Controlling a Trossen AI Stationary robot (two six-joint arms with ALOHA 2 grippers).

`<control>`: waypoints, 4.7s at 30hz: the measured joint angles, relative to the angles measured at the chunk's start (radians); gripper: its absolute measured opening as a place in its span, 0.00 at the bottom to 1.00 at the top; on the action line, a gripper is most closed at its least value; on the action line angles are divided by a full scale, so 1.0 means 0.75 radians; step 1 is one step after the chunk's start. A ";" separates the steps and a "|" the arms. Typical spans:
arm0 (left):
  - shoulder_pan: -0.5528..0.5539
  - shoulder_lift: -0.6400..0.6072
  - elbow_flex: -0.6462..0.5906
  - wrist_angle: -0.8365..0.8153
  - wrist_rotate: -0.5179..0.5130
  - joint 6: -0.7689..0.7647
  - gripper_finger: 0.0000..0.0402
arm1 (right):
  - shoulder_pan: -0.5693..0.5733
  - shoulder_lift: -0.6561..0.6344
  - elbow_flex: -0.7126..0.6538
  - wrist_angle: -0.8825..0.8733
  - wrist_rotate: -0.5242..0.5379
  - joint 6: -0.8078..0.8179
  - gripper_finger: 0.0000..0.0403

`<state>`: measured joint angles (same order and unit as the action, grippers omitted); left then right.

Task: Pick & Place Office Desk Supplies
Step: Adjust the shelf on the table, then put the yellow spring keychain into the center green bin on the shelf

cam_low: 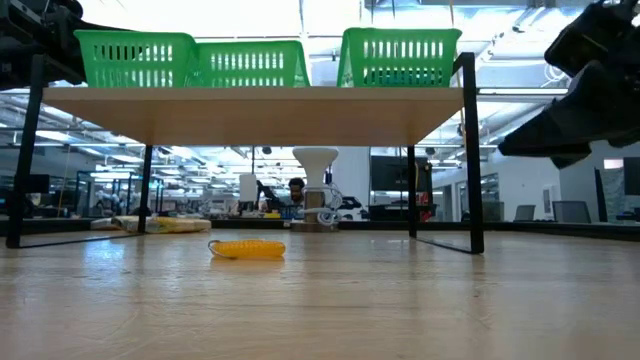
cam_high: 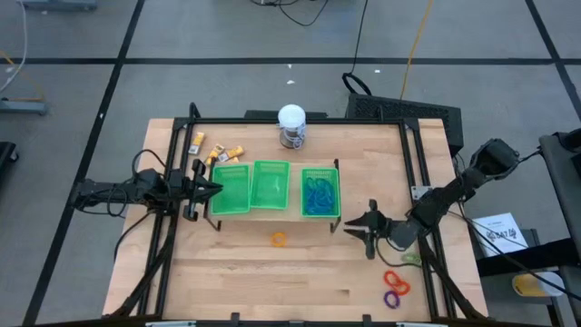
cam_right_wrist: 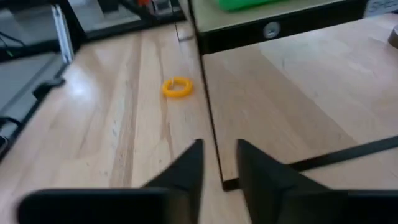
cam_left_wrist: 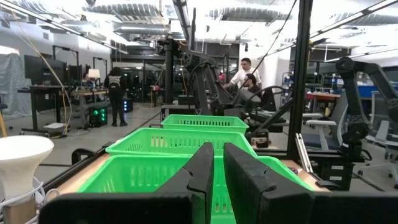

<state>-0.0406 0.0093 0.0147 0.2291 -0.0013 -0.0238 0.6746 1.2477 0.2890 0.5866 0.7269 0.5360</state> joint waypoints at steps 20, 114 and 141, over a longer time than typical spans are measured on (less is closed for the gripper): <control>0.000 0.000 0.001 0.001 0.000 0.002 0.11 | -0.208 0.237 0.017 0.446 -0.225 -0.323 0.44; 0.000 -0.001 0.001 0.010 0.000 0.001 0.11 | -0.025 -0.410 0.000 -0.675 0.053 -0.018 0.55; 0.000 -0.001 0.001 0.010 0.000 0.001 0.11 | -0.009 0.173 0.526 -0.239 -0.613 -0.421 0.39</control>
<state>-0.0409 0.0090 0.0151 0.2364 -0.0013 -0.0235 0.6681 1.3776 0.6836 0.4073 0.2675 0.2206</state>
